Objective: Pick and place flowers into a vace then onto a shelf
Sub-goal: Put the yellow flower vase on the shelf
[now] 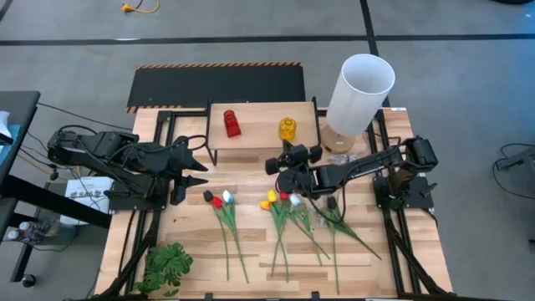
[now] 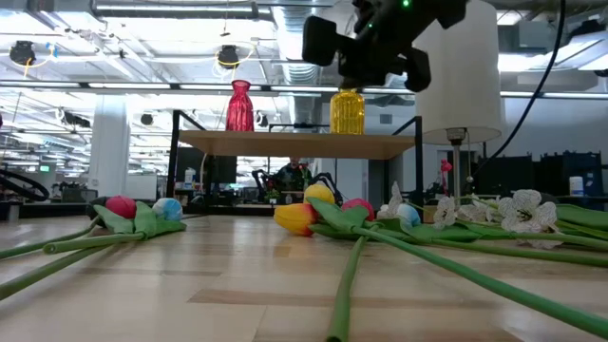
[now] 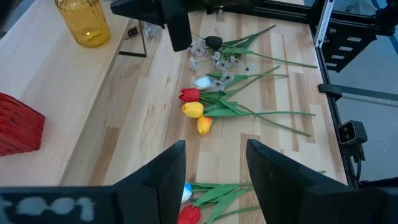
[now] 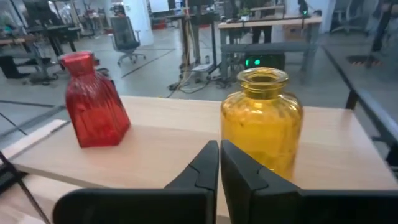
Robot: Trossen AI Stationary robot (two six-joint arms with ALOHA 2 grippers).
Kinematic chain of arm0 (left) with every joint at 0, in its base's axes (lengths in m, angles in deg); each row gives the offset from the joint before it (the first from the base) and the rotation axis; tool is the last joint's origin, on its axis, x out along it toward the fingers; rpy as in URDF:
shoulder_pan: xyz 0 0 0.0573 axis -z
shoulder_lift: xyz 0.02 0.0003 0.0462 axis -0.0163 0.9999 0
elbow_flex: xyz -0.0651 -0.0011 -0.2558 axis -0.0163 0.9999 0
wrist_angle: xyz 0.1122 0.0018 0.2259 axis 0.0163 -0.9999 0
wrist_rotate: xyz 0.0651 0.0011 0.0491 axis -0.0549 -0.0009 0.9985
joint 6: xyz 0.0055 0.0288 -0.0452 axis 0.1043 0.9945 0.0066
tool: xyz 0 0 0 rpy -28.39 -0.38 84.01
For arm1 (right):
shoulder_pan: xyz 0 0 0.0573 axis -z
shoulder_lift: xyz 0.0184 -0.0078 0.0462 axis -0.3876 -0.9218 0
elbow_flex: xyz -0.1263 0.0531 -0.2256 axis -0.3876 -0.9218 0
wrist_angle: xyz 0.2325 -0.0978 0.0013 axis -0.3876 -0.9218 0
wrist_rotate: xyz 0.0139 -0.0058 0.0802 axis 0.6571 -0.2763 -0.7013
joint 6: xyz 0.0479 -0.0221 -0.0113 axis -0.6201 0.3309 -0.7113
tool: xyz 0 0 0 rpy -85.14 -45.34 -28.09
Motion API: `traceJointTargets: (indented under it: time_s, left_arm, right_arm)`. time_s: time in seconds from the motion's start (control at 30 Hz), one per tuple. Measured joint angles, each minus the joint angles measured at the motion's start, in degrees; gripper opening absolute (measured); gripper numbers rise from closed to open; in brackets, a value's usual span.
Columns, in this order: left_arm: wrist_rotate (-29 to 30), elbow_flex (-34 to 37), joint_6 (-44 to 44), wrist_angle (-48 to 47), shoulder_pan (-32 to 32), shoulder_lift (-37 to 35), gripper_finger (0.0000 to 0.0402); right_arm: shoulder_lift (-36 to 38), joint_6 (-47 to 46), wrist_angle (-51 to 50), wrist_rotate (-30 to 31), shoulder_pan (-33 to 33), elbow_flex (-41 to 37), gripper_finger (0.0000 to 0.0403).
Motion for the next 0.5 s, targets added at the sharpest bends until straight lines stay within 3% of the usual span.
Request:
traceJointTargets:
  time_s: [0.5]
  left_arm:
    - [0.0,0.0,0.0,0.0,0.0,0.0,0.0158]
  right_arm:
    - [0.0,-5.9,-6.6,0.0,2.7,0.0,0.0]
